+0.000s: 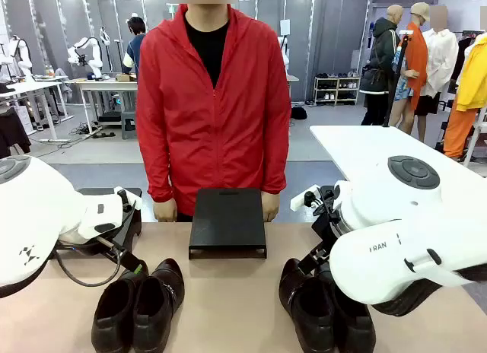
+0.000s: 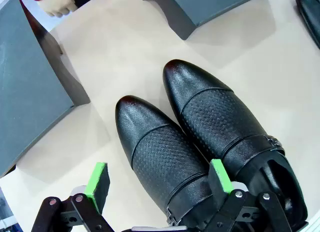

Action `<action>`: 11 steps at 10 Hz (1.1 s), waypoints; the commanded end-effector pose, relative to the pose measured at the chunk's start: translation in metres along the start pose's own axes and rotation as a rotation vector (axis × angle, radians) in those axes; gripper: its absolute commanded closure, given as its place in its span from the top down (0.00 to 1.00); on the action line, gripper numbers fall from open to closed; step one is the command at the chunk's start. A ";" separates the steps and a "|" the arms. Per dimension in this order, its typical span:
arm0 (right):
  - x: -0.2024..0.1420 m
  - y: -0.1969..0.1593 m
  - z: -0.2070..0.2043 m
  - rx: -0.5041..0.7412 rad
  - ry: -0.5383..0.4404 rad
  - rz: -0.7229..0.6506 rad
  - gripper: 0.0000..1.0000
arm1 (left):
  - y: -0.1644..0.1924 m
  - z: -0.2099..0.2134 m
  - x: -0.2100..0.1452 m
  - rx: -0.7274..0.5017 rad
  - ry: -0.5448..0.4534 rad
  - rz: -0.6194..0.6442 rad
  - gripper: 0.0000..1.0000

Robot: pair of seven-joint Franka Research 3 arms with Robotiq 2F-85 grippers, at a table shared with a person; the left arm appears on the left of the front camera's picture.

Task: Place the shoes on the stand as instructed by the person.
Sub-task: Pick up one pair of Shoes and place it on the Shoes Stand indicated by the person.

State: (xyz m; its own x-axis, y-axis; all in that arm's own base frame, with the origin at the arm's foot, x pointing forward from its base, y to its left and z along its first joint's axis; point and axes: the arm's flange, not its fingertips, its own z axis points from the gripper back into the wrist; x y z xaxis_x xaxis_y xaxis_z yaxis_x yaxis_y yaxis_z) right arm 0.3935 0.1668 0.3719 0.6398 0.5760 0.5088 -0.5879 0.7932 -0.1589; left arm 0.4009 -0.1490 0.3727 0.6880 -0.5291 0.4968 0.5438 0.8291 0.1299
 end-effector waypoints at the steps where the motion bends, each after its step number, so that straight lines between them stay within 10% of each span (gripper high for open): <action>1: 0.000 0.000 0.000 0.000 0.000 0.000 1.00 | 0.000 0.000 0.000 0.000 0.000 0.000 1.00; 11: 0.000 0.000 0.000 0.000 0.000 0.002 1.00 | 0.000 0.000 0.000 0.000 0.000 -0.001 1.00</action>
State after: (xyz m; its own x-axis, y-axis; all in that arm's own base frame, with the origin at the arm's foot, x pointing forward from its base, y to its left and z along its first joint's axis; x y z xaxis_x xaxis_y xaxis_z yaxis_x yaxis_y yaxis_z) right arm 0.3935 0.1669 0.3719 0.6386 0.5777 0.5084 -0.5889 0.7921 -0.1603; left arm 0.4008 -0.1493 0.3727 0.6876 -0.5297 0.4967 0.5444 0.8287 0.1301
